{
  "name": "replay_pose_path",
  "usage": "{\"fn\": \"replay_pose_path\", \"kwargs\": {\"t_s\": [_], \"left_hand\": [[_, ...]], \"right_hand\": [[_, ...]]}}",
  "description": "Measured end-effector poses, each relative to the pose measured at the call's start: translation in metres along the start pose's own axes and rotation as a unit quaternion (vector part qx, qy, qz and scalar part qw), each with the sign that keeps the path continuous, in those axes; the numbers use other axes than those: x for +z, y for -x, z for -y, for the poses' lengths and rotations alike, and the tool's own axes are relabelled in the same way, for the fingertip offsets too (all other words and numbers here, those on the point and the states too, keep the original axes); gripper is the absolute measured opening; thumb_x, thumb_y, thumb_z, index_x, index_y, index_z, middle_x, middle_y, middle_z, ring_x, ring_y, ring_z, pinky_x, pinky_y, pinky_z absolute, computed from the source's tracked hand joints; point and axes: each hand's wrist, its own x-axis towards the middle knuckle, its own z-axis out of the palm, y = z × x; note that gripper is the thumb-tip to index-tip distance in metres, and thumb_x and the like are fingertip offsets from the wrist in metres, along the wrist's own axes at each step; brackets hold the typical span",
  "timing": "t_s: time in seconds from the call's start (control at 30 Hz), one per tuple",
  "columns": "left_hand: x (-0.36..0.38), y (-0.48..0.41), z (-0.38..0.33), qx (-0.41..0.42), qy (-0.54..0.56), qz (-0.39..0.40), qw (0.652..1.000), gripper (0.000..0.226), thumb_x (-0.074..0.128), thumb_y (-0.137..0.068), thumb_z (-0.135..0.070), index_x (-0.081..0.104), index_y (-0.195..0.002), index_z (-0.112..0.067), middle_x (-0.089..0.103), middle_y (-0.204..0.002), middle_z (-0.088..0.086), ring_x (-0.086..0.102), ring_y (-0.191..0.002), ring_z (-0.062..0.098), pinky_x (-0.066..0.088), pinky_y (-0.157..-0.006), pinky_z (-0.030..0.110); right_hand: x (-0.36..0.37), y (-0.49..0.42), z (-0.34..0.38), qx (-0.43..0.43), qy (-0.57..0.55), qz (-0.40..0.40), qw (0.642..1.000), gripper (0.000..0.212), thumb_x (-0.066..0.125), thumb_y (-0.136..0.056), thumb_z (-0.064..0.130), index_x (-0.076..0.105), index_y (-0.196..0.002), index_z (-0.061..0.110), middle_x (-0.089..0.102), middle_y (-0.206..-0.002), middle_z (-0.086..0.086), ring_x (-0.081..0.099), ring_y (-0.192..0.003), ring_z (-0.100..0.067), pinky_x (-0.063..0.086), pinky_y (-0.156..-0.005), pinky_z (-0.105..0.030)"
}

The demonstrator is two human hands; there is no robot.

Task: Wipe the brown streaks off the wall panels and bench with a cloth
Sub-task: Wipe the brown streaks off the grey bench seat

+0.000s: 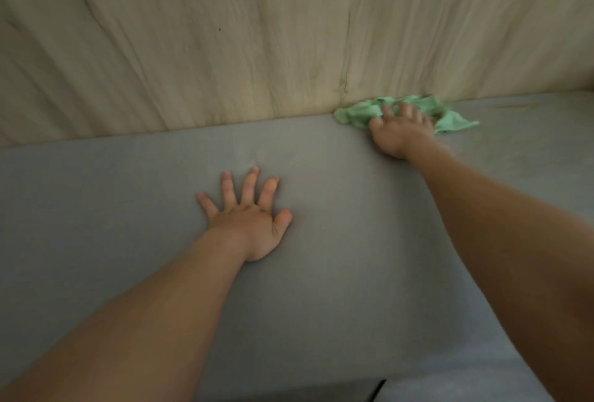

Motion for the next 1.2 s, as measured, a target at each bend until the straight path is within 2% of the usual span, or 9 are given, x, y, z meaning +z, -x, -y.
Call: {"fn": "replay_pose_path", "kwargs": {"t_s": [0.17,0.4,0.53,0.6,0.7,0.8,0.9,1.07,1.2], "left_hand": [[0.001,0.002,0.002,0.013,0.028,-0.015,0.999,0.072,0.015,-0.1,-0.068,-0.013,-0.161,-0.041,-0.031,-0.167,-0.009,-0.032,-0.151,0.039,-0.01,-0.112,0.079],[-0.009,0.008,0.008,0.023,0.101,-0.043,0.994,0.067,0.03,-0.102,-0.057,0.007,-0.162,-0.039,-0.009,-0.172,-0.012,-0.016,-0.157,0.032,-0.004,-0.116,0.075],[-0.031,0.005,0.023,0.06,0.086,-0.022,0.994,0.072,0.042,-0.094,-0.056,0.025,-0.161,-0.034,0.013,-0.172,0.003,0.013,-0.157,0.031,0.014,-0.126,0.056],[-0.036,0.015,0.02,0.076,0.088,-0.041,0.992,0.062,0.052,-0.097,-0.032,0.038,-0.156,-0.021,0.03,-0.163,0.014,0.034,-0.149,0.035,0.029,-0.122,0.043],[-0.03,0.042,0.009,0.138,0.131,-0.122,0.974,0.054,0.055,-0.091,-0.021,0.048,-0.145,-0.018,0.045,-0.151,0.012,0.041,-0.141,0.034,0.037,-0.116,0.049],[-0.022,0.06,-0.009,0.253,0.208,-0.177,0.928,0.052,0.053,-0.085,-0.008,0.055,-0.137,-0.011,0.057,-0.139,0.011,0.052,-0.131,0.026,0.04,-0.114,0.037],[-0.024,0.069,-0.03,0.272,0.265,-0.195,0.904,0.046,0.049,-0.089,0.007,0.058,-0.131,-0.006,0.064,-0.127,0.011,0.061,-0.114,0.021,0.039,-0.098,0.019],[-0.026,0.084,-0.039,0.3,0.212,-0.172,0.914,0.039,0.045,-0.091,0.005,0.062,-0.124,-0.007,0.065,-0.122,0.01,0.061,-0.111,0.022,0.04,-0.092,0.021],[-0.011,0.099,-0.031,0.359,0.163,-0.148,0.907,0.045,0.046,-0.087,0.005,0.061,-0.127,-0.011,0.063,-0.127,0.007,0.059,-0.116,0.02,0.041,-0.101,0.025]], "right_hand": [[0.023,0.057,0.058,-0.166,0.003,0.038,0.985,0.057,0.022,-0.105,0.049,0.022,-0.162,0.041,0.01,-0.173,-0.001,0.004,-0.159,-0.025,0.002,-0.128,-0.047],[0.026,0.153,0.032,-0.227,-0.019,0.076,0.971,0.054,0.03,-0.107,0.04,0.025,-0.161,0.044,0.012,-0.173,0.004,0.002,-0.16,-0.019,-0.001,-0.128,-0.039],[0.032,0.213,0.02,-0.276,-0.012,0.079,0.958,0.056,0.038,-0.105,0.048,0.025,-0.159,0.049,0.012,-0.172,0.006,0.0,-0.159,-0.019,-0.001,-0.128,-0.039],[0.035,0.24,0.011,-0.311,-0.003,0.079,0.947,0.066,0.036,-0.094,0.063,0.025,-0.158,0.052,0.012,-0.172,0.007,0.0,-0.159,-0.02,0.0,-0.128,-0.04],[0.036,0.256,0.003,-0.336,-0.027,0.096,0.936,0.082,0.024,-0.077,0.074,0.025,-0.157,0.055,0.013,-0.172,0.009,0.001,-0.159,-0.018,-0.001,-0.127,-0.039],[0.035,0.25,-0.001,-0.328,-0.093,0.086,0.936,0.085,0.04,-0.079,0.067,0.025,-0.159,0.046,0.018,-0.17,0.003,0.012,-0.157,-0.02,0.007,-0.124,-0.035],[0.032,0.247,-0.005,-0.299,-0.178,0.085,0.934,0.083,0.058,-0.077,0.052,0.035,-0.156,0.038,0.02,-0.167,-0.002,0.026,-0.153,-0.026,0.02,-0.122,-0.035],[0.04,0.259,0.0,-0.333,-0.07,0.065,0.938,0.077,0.027,-0.08,0.063,0.061,-0.143,0.035,0.038,-0.161,0.003,0.022,-0.154,-0.028,0.013,-0.128,-0.041],[0.054,0.299,-0.017,-0.444,-0.006,0.012,0.896,0.07,0.046,-0.089,0.068,0.055,-0.147,0.03,0.045,-0.157,0.0,0.028,-0.152,-0.033,0.02,-0.126,-0.053]]}}
